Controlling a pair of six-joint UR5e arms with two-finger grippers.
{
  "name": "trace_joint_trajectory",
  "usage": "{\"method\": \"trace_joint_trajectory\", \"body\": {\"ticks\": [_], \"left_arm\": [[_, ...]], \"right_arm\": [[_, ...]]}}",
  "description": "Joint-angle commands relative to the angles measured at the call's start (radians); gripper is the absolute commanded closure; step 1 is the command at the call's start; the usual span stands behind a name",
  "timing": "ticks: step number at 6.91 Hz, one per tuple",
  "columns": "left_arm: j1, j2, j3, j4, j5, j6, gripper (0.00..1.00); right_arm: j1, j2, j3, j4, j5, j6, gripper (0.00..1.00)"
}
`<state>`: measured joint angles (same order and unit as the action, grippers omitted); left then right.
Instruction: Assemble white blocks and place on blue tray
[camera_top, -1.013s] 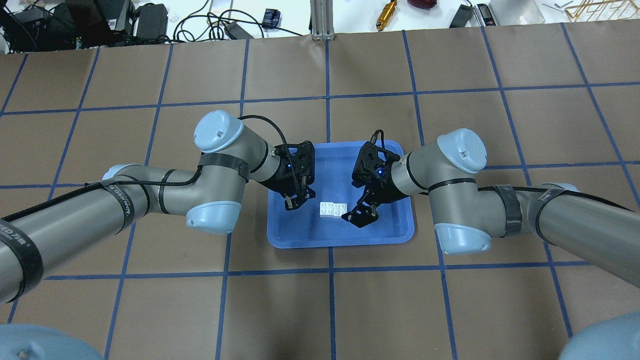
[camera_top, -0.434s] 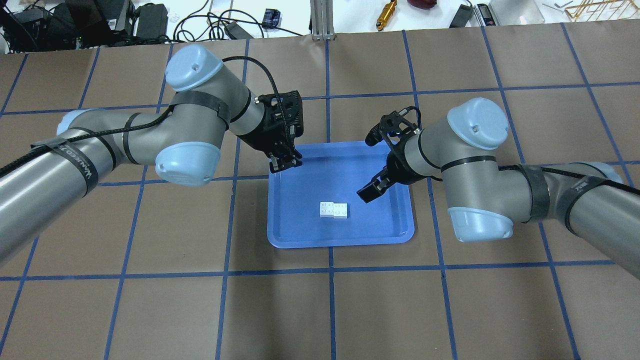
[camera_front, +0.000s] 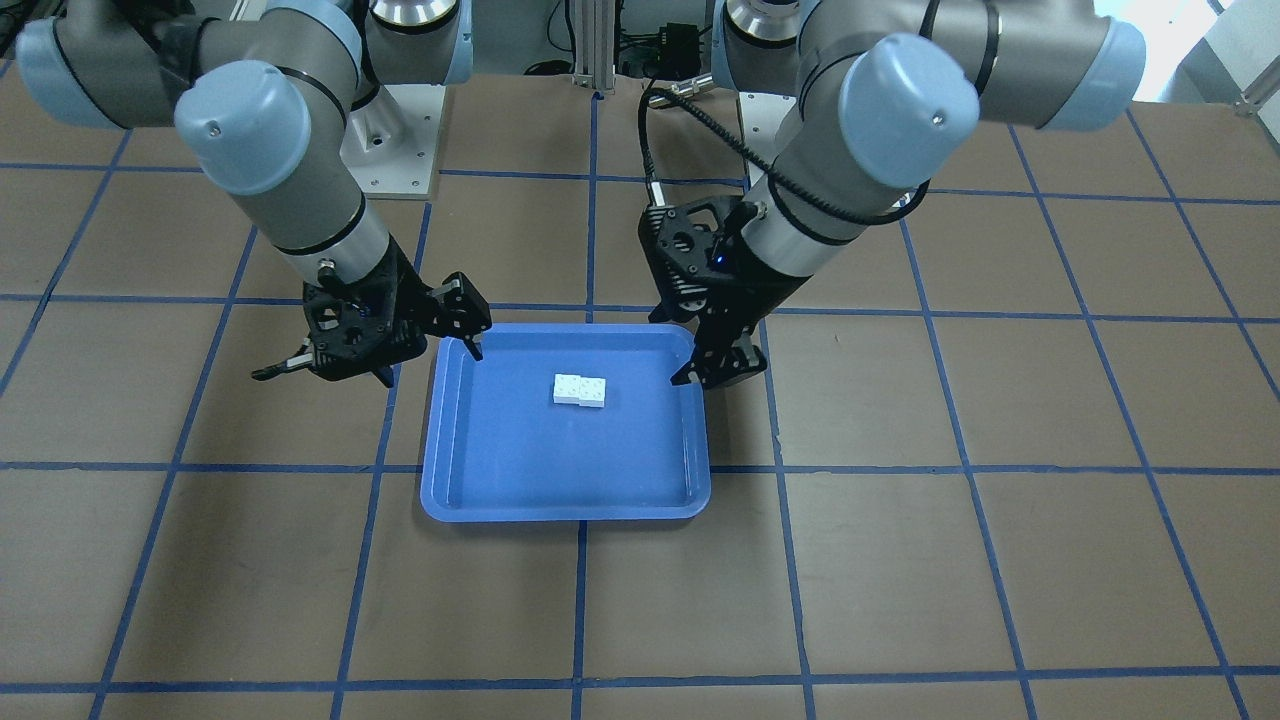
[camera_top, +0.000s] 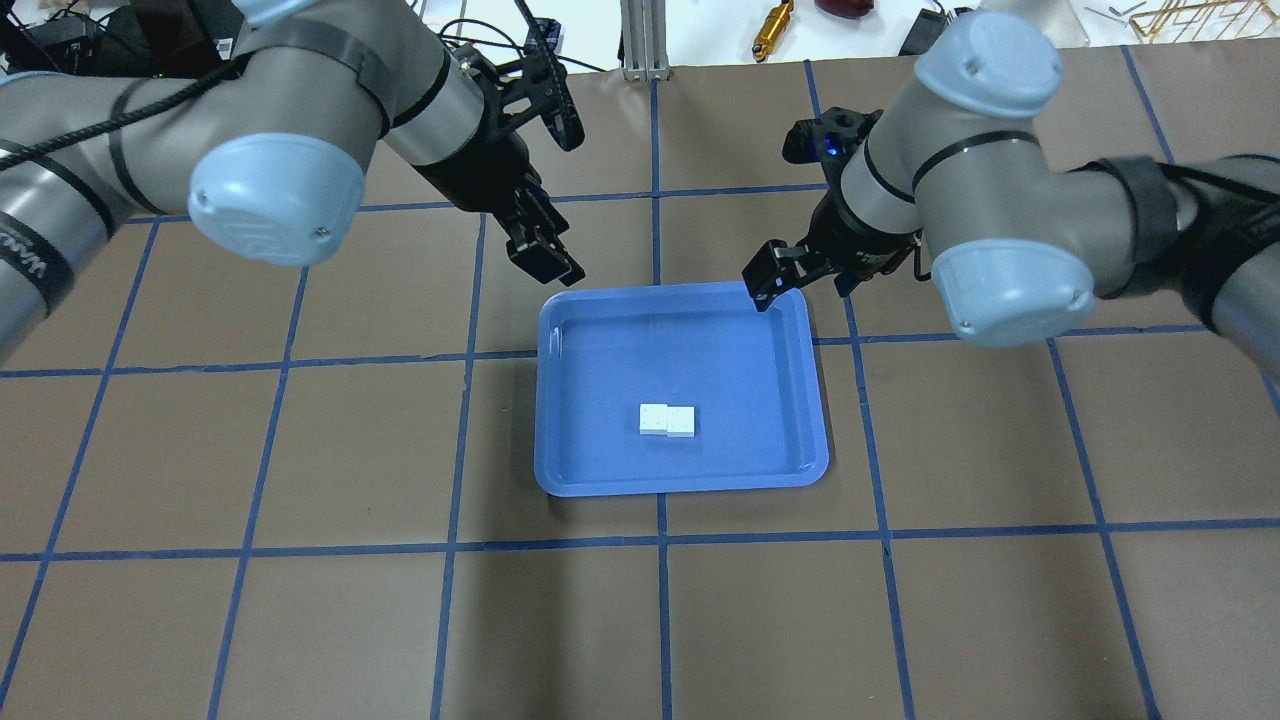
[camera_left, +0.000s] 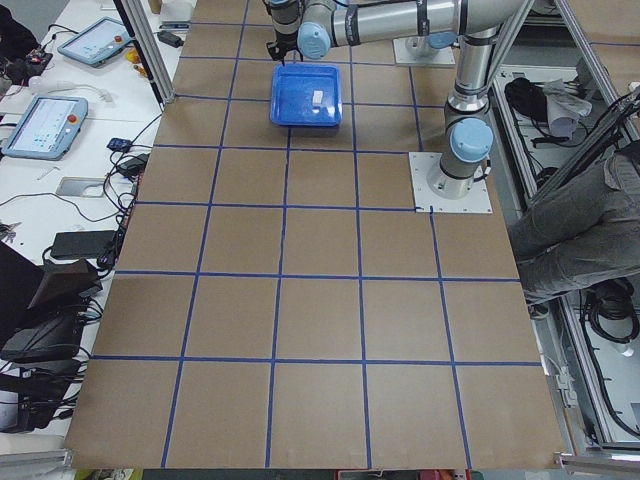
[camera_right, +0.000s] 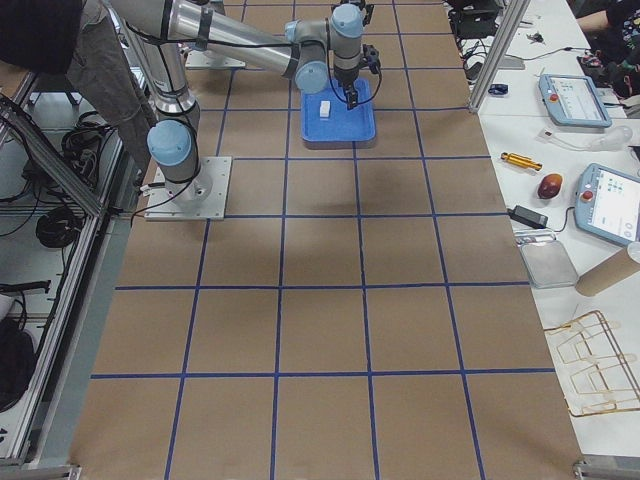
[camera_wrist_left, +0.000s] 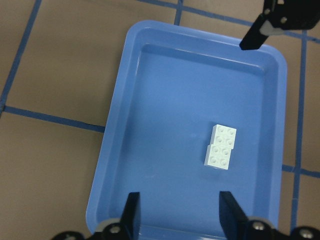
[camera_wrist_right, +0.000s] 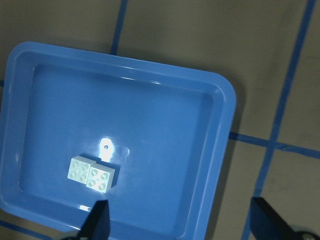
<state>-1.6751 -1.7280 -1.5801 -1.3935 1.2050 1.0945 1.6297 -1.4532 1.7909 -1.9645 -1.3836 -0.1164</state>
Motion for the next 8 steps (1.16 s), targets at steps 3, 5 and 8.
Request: {"method": "trace_joint_trajectory", "body": {"ticks": [3,5,8], "left_arm": [[0.112,0.177,0.069,-0.329,0.123,-0.367,0.00],[0.113,0.220,0.065,-0.320,0.308,-0.685,0.00],[0.121,0.223,0.057,-0.206,0.363,-0.924,0.00]], "right_arm": [[-0.071,-0.068,-0.203,0.392,-0.136,0.222,0.00],[-0.070,-0.165,-0.199,0.490,-0.163,0.268,0.00],[-0.071,-0.185,-0.197,0.510,-0.187,0.261,0.00]]}}
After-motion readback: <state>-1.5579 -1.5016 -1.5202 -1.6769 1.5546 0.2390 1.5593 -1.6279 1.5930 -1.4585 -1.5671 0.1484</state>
